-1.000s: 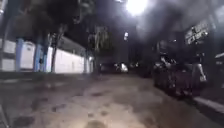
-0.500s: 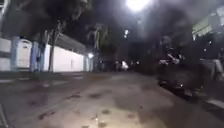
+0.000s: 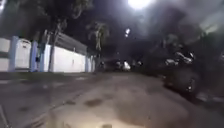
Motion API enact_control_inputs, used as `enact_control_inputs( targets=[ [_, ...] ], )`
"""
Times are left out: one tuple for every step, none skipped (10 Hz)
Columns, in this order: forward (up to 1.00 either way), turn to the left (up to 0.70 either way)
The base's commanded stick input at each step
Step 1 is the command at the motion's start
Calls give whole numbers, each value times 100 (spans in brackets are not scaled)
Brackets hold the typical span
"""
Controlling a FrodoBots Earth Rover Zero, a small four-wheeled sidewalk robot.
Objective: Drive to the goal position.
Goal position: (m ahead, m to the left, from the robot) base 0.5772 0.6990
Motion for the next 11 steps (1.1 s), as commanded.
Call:
enact_control_inputs(
  targets=[
    [70, 0],
    [70, 0],
    [70, 0],
    [70, 0],
    [70, 0],
    [70, 0],
    [70, 0],
    [70, 0],
    [70, 0],
    [70, 0],
    [70, 0]
  ],
)
